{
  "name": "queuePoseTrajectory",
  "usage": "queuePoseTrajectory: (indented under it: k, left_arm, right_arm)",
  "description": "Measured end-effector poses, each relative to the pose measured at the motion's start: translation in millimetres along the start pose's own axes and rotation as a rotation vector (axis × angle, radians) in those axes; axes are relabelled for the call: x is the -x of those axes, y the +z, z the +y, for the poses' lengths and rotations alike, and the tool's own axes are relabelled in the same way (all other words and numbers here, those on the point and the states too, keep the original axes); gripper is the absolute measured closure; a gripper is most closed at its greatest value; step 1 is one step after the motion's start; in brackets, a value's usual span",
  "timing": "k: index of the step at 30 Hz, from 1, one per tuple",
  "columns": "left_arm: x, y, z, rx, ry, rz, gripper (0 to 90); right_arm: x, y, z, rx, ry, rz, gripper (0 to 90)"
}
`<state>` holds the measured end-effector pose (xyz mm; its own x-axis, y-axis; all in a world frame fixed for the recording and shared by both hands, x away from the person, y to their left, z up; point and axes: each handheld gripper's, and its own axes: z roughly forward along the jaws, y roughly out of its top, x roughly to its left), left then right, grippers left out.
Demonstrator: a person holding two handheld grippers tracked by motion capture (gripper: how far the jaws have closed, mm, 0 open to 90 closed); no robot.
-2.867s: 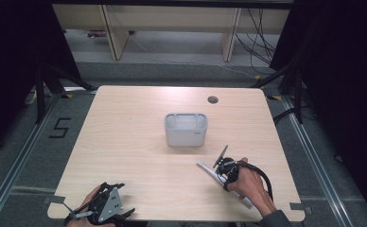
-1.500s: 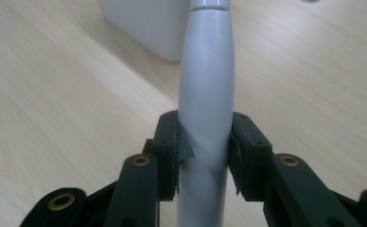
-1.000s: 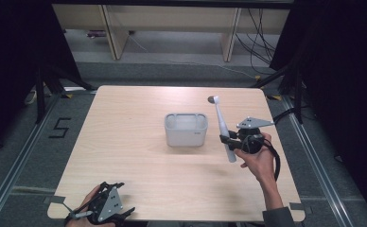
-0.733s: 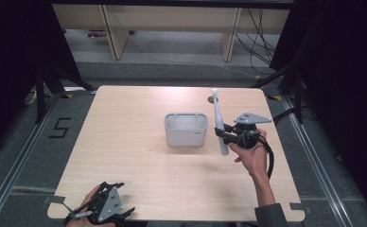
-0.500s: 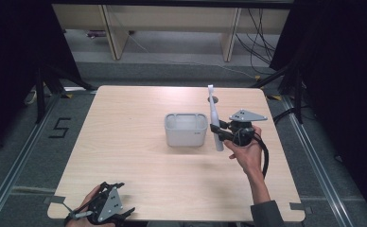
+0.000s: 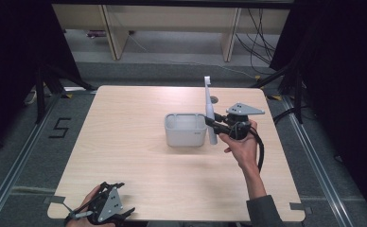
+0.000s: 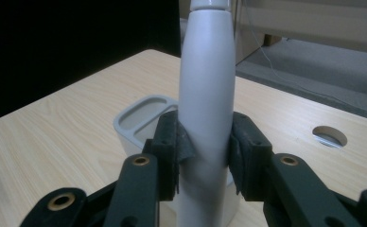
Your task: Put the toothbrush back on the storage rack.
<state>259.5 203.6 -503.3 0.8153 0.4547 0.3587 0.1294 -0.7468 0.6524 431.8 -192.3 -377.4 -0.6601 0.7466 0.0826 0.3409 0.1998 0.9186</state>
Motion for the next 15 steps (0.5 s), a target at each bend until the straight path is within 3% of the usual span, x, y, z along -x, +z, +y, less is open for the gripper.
queuePoseTrajectory:
  k: [3, 7, 9, 15]
  left_arm:
    - [0.5, 0.5, -0.1, 0.003, 0.001, 0.011, 15.4]
    - [0.4, 0.3, 0.1, 0.006, -0.001, 0.01, 15.4]
    - [-0.1, -0.1, 0.2, 0.001, -0.001, -0.003, 15.4]
    - [0.1, -0.3, 0.4, 0.004, 0.001, -0.002, 15.4]
  right_arm:
    - [-1.9, 3.2, 4.1, 0.016, -0.01, -0.01, 67.0]
    - [-5.1, 10.2, 11.0, 0.019, 0.033, 0.006, 67.0]
    - [-5.8, 13.6, 14.6, 0.022, 0.008, 0.001, 67.0]
    - [-12.3, 26.2, 27.1, 0.031, 0.009, 0.01, 67.0]
